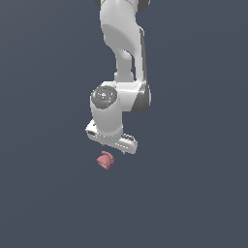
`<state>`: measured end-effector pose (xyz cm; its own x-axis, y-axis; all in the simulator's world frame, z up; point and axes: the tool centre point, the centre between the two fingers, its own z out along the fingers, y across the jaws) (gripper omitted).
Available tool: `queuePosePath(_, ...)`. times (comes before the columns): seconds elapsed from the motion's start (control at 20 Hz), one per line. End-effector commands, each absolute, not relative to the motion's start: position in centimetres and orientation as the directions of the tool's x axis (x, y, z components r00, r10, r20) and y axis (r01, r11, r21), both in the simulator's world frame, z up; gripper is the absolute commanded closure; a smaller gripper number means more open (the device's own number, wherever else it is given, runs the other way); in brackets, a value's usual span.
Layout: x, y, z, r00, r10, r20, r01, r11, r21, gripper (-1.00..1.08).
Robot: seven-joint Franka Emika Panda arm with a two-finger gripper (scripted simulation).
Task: Pick up the object and move it to a goal position.
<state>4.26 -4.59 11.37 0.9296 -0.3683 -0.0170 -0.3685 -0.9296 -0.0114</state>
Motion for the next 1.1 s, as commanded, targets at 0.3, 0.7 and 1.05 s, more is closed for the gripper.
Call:
queuePosePath(0.3, 6.1, -8.1, 9.2, 0.864, -0.504, -0.002, -0.504, -0.864, -0.001, -0.92)
queuePosePath(0.7, 6.2, -8.4, 8.6, 0.858, -0.514, -0.001, -0.514, -0.858, 0.000, -0.92)
queuePosePath(1.05, 6.1, -8.5, 5.4, 0.856, -0.517, 0.000, -0.517, -0.856, 0.000, -0.92)
